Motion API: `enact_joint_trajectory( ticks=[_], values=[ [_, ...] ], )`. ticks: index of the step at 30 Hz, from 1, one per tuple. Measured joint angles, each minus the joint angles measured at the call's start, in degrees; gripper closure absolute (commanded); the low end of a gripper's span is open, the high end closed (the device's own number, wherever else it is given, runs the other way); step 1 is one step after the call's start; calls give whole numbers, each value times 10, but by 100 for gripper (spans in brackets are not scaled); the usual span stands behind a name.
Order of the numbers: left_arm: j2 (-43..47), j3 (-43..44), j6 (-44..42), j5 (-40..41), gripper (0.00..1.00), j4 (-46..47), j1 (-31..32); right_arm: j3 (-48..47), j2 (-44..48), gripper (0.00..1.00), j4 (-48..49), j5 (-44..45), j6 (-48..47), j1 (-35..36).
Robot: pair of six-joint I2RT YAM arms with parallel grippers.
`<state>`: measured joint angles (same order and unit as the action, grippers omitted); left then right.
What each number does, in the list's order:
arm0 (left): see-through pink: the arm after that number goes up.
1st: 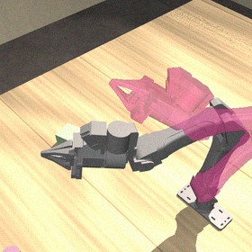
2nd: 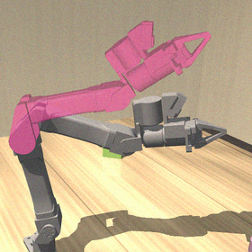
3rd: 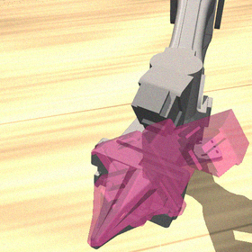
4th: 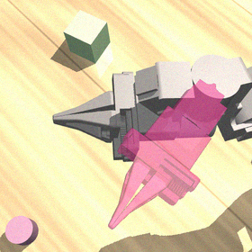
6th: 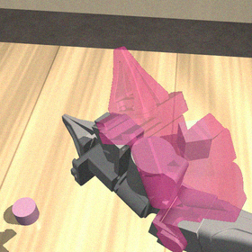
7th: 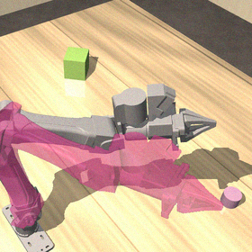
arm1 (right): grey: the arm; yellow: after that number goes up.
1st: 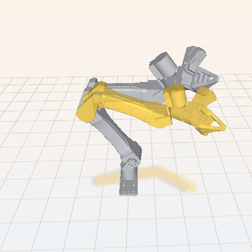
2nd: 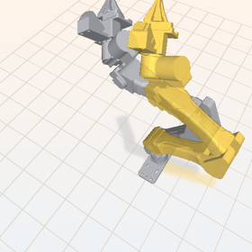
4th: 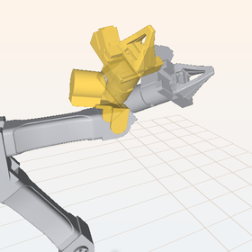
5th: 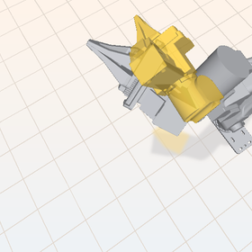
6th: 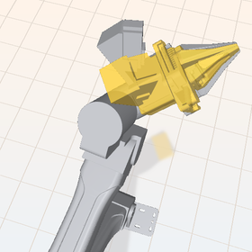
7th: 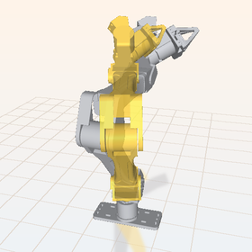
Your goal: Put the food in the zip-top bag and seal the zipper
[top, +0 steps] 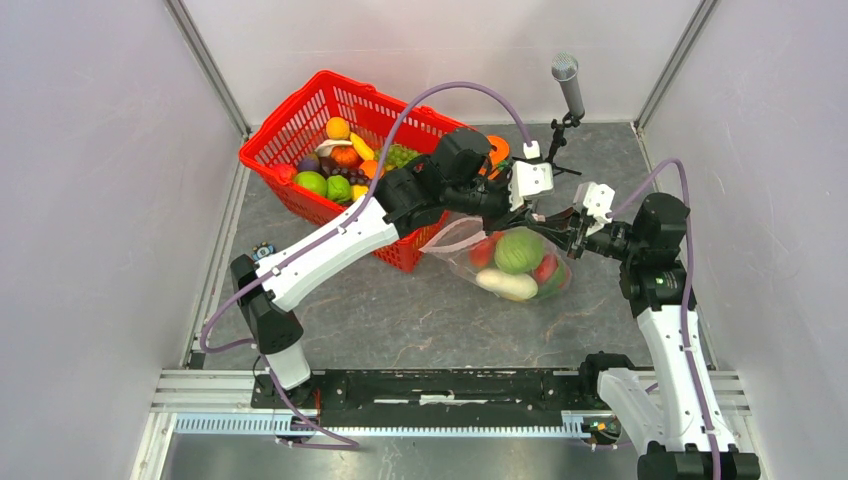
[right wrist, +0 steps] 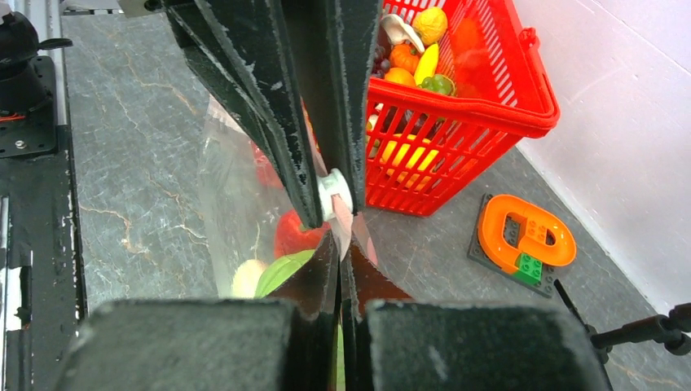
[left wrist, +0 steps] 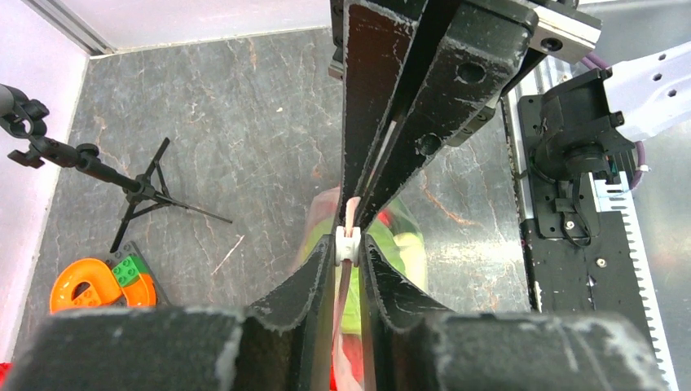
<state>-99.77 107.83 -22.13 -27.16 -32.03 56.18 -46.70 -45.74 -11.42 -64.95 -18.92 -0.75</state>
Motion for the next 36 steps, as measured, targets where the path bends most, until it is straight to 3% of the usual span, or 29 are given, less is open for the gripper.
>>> enact_joint_trajectory(
  ticks=[3, 5, 21, 26, 28, 29, 30, 33, 36],
  values=[
    [0, 0, 0, 0, 83, -7, -1, 0, 2, 100, -1, 7, 0, 0],
    [1, 0, 0, 1, 90, -9, -2, 0, 4, 100, -3, 9, 0, 0],
    [51, -76, -1, 45, 92, -10, -17, 0, 11, 100, -7, 20, 0, 0],
    [87, -115, 0, 61, 98, -13, -28, 0, 13, 100, -6, 17, 2, 3],
    [91, -120, 0, 61, 98, -12, -28, 0, 13, 73, -3, 11, 6, 3],
    [92, -120, 0, 60, 98, -11, -29, 0, 13, 54, -3, 9, 10, 3],
    [93, -120, 1, 59, 98, -10, -29, 0, 13, 46, -2, 6, 11, 3],
    [93, -120, 3, 49, 98, -8, -31, -5, 13, 37, -2, 3, 15, 3],
    [93, -116, 4, 37, 98, -9, -32, -13, 13, 35, 0, 3, 15, 3]
  ],
)
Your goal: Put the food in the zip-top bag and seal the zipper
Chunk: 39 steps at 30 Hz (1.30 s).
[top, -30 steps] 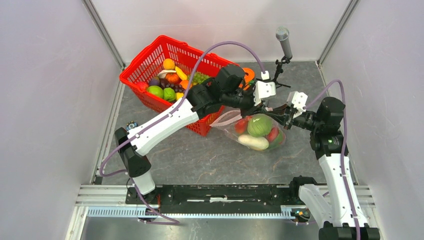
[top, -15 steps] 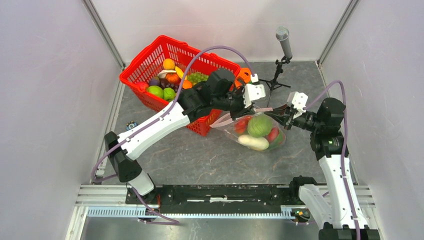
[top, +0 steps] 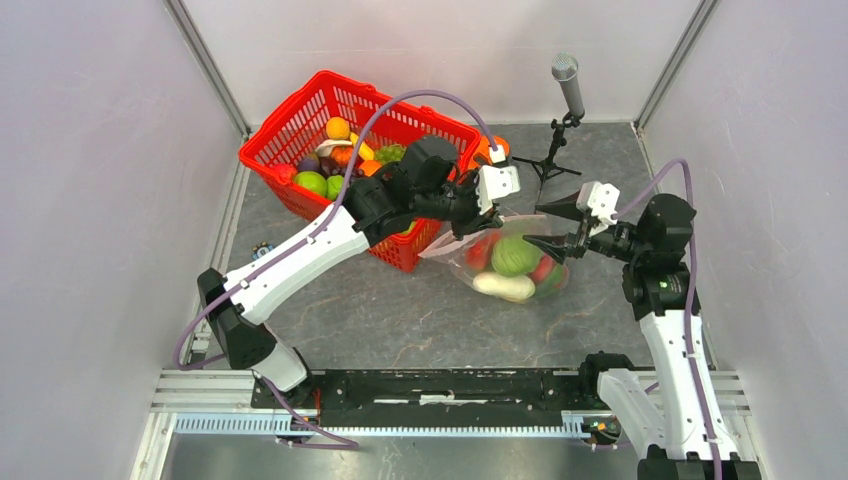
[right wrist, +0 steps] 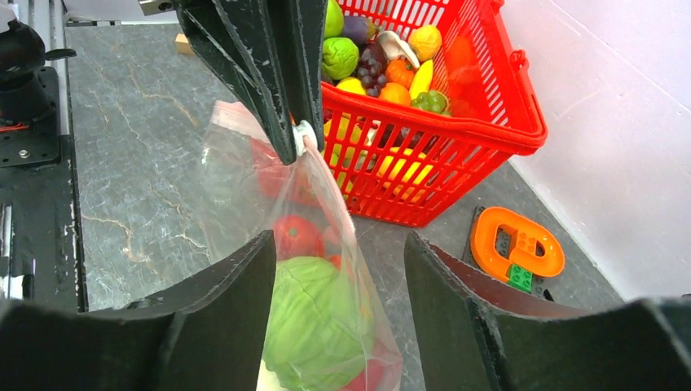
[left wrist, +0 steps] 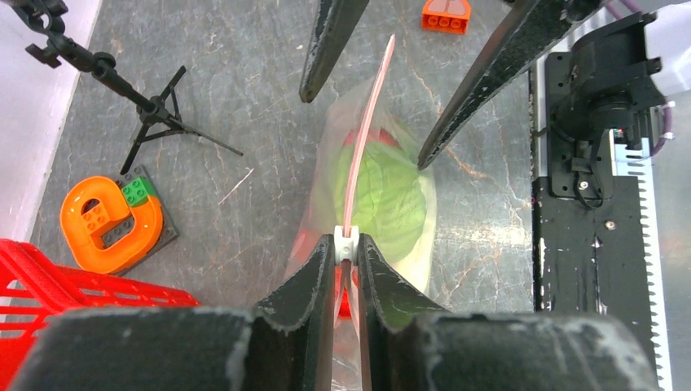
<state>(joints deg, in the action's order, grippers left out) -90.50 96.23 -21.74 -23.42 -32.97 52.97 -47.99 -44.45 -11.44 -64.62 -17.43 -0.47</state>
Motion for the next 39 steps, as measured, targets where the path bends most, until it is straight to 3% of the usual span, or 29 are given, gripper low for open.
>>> enact_joint_trajectory(
  ticks=[6, 9, 13, 16, 19, 26, 39],
  values=[
    [0, 17, 0, -22, 98, -8, 2, -6, -7, 36, 16, 0, 15, 7],
    [0, 18, 0, -26, 98, -10, 2, -7, -15, 44, 32, -1, 28, 24],
    [0, 19, 0, -27, 98, -12, 2, -7, -23, 63, 52, -4, 42, 54],
    [0, 19, 0, -27, 98, -12, 2, -9, -32, 86, 54, -2, 41, 73],
    [0, 19, 0, -26, 98, -13, 3, -10, -38, 100, 47, 8, 33, 80],
    [2, 14, 0, -15, 98, -7, 4, -10, -29, 100, 44, 53, 31, 84],
    [91, -113, 7, 27, 98, 45, -5, 3, -4, 100, 51, 131, 59, 89]
  ],
)
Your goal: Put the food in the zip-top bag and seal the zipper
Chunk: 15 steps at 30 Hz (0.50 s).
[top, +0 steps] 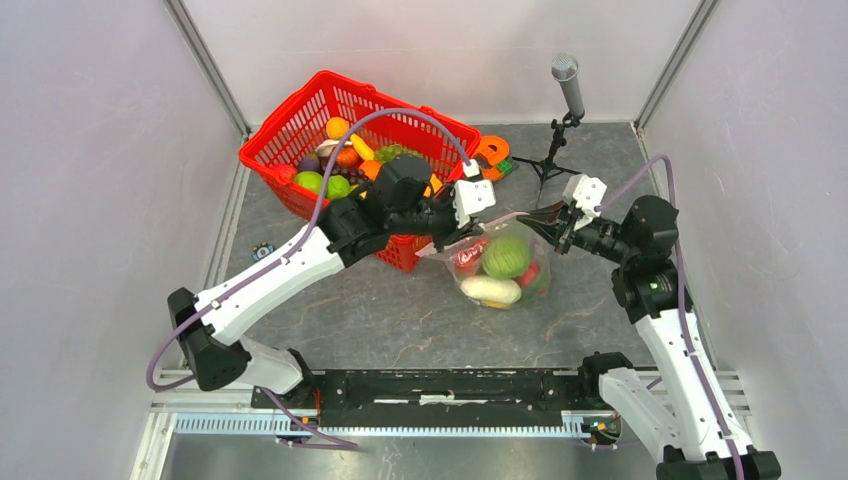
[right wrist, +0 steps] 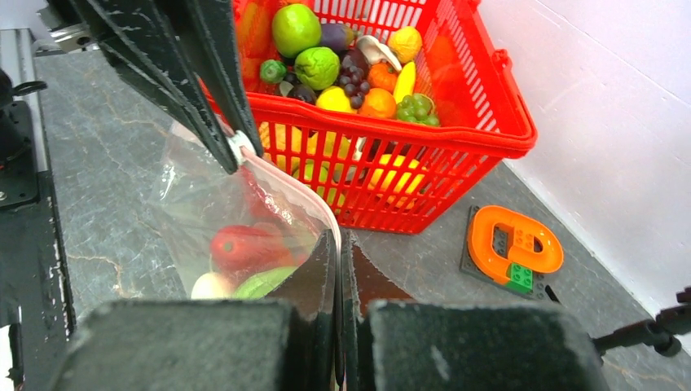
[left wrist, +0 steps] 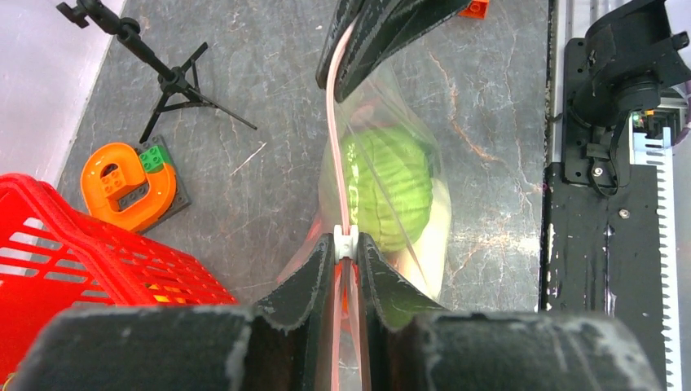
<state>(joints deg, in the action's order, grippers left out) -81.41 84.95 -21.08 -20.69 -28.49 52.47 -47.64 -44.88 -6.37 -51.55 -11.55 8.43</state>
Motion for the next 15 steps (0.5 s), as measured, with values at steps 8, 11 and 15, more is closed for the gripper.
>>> enact_joint_trajectory(
  ticks=[8, 11, 15],
  values=[
    [26, -41, 10, 17, 98, 15, -2, 23, 29, 100, 13, 81, 14, 2],
    [40, -56, 12, 27, 98, 17, -3, 35, 47, 100, 27, 132, 20, 2],
    [72, -88, 20, 40, 98, 18, -4, 51, 69, 100, 48, 191, 29, 2]
  ],
)
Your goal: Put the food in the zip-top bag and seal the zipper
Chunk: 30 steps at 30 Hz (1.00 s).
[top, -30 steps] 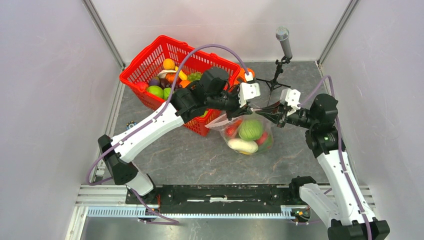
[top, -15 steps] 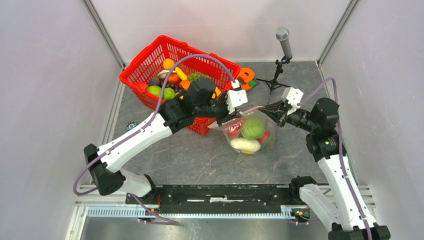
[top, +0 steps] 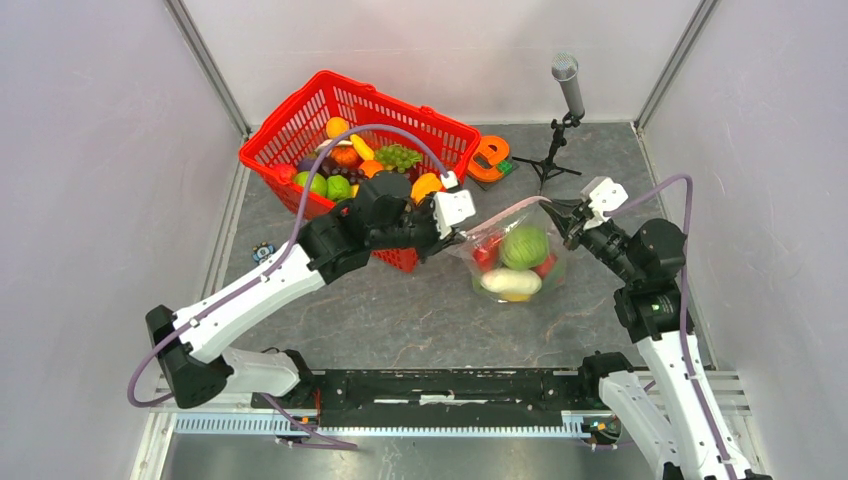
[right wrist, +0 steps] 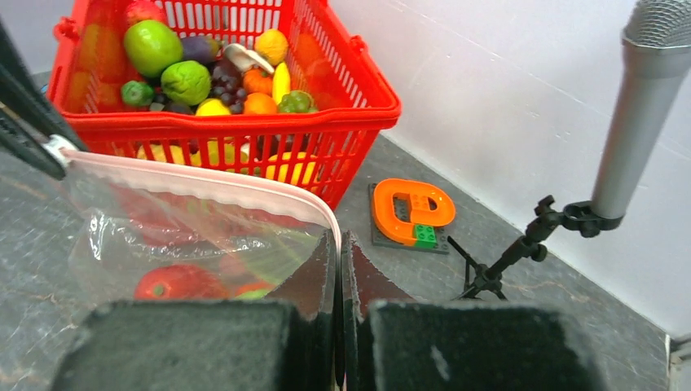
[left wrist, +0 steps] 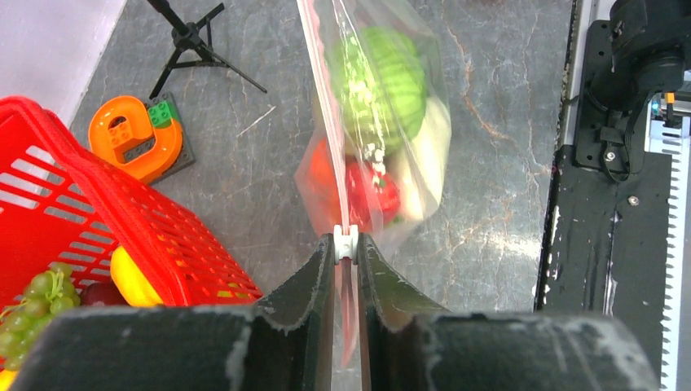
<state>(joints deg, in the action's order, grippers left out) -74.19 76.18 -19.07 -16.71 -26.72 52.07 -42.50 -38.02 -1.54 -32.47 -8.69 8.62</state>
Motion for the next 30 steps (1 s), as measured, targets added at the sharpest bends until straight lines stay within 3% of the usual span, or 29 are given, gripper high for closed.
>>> enact_joint_trajectory(
  ticks=[15, 22, 23, 25, 28, 30],
  values=[
    [27, -29, 13, 37, 96, 2, -3, 30, 17, 100, 47, 67, 20, 0],
    [42, -32, 16, 55, 81, 3, -3, 34, 25, 100, 65, 80, 25, 0],
    [44, -32, 16, 58, 74, 3, -3, 35, 25, 100, 67, 79, 26, 0],
    [45, -32, 17, 63, 50, 4, -3, 35, 24, 100, 69, 79, 29, 0],
    [49, -35, 24, 74, 50, 0, -3, 37, 24, 100, 72, 98, 28, -3],
    [50, -36, 26, 79, 41, 0, -4, 38, 26, 100, 72, 113, 28, -4]
  ],
)
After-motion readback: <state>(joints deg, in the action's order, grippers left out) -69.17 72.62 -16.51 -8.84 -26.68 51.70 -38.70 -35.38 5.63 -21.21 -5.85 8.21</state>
